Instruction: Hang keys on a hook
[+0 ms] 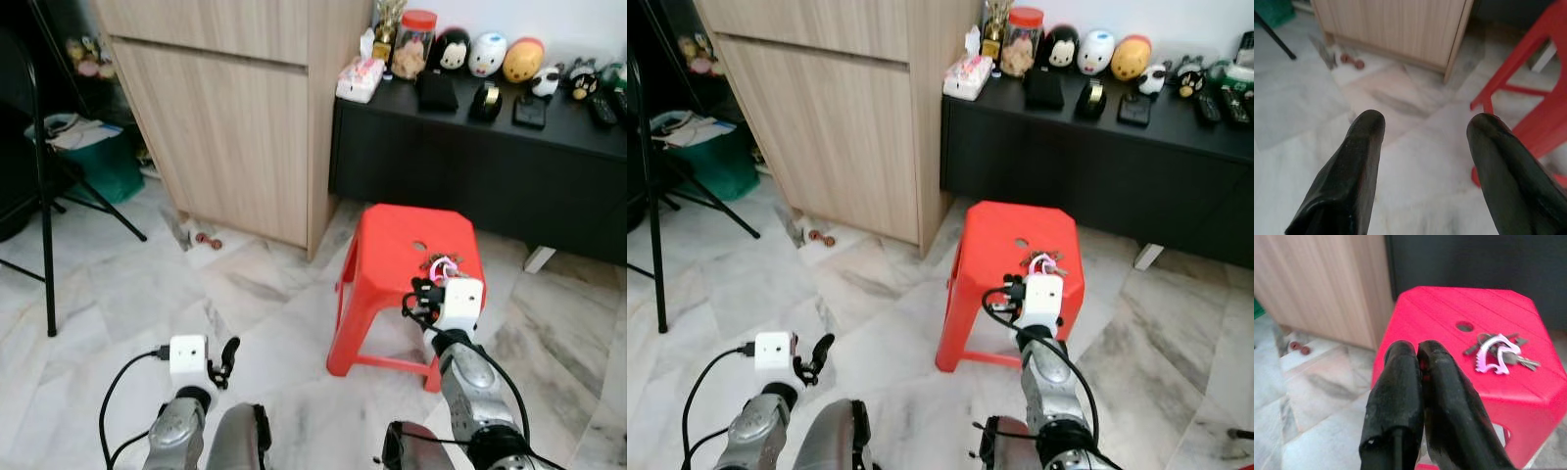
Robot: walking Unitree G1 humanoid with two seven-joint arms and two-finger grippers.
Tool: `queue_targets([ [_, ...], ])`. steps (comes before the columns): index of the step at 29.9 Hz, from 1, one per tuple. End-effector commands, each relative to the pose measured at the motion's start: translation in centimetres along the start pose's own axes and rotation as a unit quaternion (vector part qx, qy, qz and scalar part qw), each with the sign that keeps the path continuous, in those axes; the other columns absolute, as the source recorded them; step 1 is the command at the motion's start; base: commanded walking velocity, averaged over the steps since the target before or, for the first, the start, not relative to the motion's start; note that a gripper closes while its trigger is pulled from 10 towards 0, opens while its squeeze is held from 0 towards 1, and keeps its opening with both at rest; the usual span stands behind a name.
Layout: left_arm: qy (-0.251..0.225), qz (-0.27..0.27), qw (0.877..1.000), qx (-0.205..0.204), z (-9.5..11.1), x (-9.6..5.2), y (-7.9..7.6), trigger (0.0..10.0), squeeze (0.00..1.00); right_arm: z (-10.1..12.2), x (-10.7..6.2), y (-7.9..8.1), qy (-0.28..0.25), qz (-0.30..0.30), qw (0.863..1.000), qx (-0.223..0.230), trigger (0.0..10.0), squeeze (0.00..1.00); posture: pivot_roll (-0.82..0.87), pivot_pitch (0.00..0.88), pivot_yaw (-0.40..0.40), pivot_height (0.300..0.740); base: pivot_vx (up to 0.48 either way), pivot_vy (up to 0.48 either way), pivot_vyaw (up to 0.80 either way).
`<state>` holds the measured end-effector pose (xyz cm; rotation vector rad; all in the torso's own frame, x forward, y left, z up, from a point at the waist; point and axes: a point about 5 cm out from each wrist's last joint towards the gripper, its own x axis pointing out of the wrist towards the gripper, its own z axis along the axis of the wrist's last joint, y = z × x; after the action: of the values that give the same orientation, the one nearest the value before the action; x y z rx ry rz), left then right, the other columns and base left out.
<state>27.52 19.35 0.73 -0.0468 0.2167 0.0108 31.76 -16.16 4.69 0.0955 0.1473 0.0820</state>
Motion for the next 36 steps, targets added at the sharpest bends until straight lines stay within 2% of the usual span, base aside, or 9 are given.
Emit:
queue_targets([
  [1,-0.025,-0.008,1.000,0.003,1.0,0.4,-0.2,10.0,0.00,1.0,0.4,0.1,-0.012,0.007,1.000,-0.013,10.0,0.00,0.11,0.069,-0.024,0.675,0.000,0.000,0.00],
  [11,-0.071,-0.038,0.997,0.005,3.3,1.3,-1.2,10.0,0.00,2.7,1.0,0.4,-0.026,0.033,0.999,-0.021,10.0,0.00,0.11,0.079,-0.030,0.740,0.000,0.000,0.00],
  [16,-0.086,-0.045,0.995,0.002,4.3,1.6,-1.3,10.0,0.00,3.8,1.2,1.5,-0.038,0.070,0.996,-0.032,10.0,0.00,0.10,0.089,-0.032,0.740,0.000,0.000,0.00],
  [23,-0.092,-0.121,0.988,0.014,5.2,1.7,-3.0,10.0,0.00,3.9,1.4,2.6,0.007,0.117,0.993,-0.035,10.0,0.00,0.10,0.097,-0.037,0.740,0.000,0.000,0.00],
  [26,-0.095,-0.185,0.978,0.017,6.0,1.7,-4.1,10.0,0.00,4.9,1.0,3.6,0.012,0.178,0.984,-0.028,10.0,0.00,0.09,0.097,-0.038,0.740,0.000,0.000,0.00],
  [30,-0.101,-0.222,0.970,0.013,6.9,1.6,-4.7,10.0,0.00,5.8,0.7,4.1,0.010,0.215,0.976,-0.028,10.0,0.00,0.10,0.100,-0.038,0.740,0.000,0.000,0.00],
  [33,-0.099,-0.271,0.957,0.006,7.9,1.4,-5.4,10.0,0.00,6.7,0.4,4.4,0.012,0.242,0.970,-0.035,10.0,0.00,0.10,0.100,-0.037,0.740,0.000,0.000,0.00],
  [34,-0.095,-0.317,0.944,-0.007,8.7,1.0,-6.2,10.0,0.00,7.1,0.2,4.7,0.014,0.258,0.965,-0.044,10.0,0.00,0.10,0.101,-0.037,0.740,0.000,0.000,0.00],
  [36,-0.091,-0.338,0.937,-0.015,9.0,0.8,-6.6,10.0,0.00,7.3,0.2,4.8,0.012,0.263,0.964,-0.047,10.0,0.00,0.10,0.101,-0.037,0.740,0.000,0.000,0.00],
])
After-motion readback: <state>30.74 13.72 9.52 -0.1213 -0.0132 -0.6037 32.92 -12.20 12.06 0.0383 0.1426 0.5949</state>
